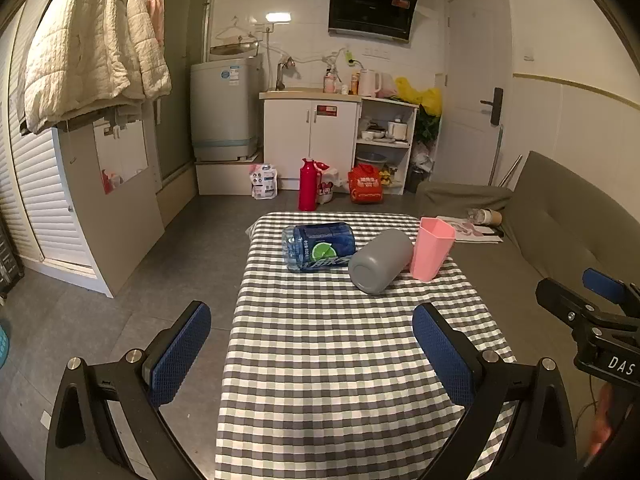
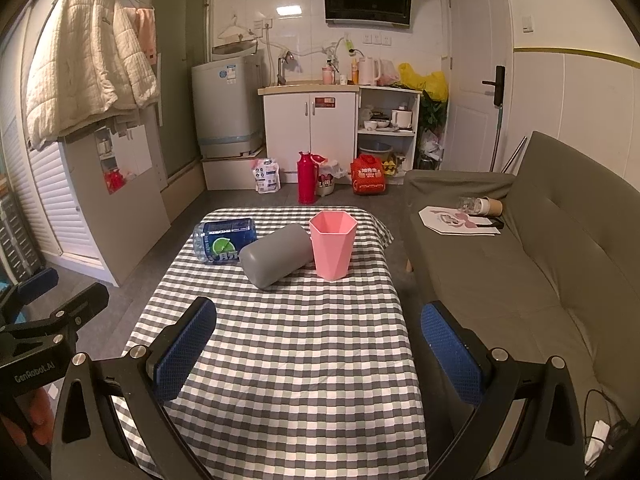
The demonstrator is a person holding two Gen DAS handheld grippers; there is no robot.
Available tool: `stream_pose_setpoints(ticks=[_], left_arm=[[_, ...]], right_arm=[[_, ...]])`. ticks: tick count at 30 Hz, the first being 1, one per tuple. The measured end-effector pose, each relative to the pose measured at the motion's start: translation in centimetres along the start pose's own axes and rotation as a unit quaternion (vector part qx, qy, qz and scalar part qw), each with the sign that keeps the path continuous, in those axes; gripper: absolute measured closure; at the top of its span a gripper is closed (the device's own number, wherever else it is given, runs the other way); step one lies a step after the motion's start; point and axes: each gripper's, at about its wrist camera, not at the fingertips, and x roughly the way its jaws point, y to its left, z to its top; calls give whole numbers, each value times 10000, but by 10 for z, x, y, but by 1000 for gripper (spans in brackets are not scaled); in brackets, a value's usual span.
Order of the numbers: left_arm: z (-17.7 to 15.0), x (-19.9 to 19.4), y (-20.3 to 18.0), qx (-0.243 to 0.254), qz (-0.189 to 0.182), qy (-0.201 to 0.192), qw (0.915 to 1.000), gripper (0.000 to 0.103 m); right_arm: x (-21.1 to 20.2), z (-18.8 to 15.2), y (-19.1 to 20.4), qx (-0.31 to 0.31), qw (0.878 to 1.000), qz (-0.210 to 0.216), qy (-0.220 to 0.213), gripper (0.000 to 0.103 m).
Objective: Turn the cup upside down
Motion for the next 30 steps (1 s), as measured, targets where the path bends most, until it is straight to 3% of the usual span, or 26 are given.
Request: stream_pose_setpoints(ticks=[30], left_arm=[[4, -10, -3, -37, -75, -98, 9999, 0]], right_arm=[[-8, -1, -1, -1, 10000, 30, -25, 0]])
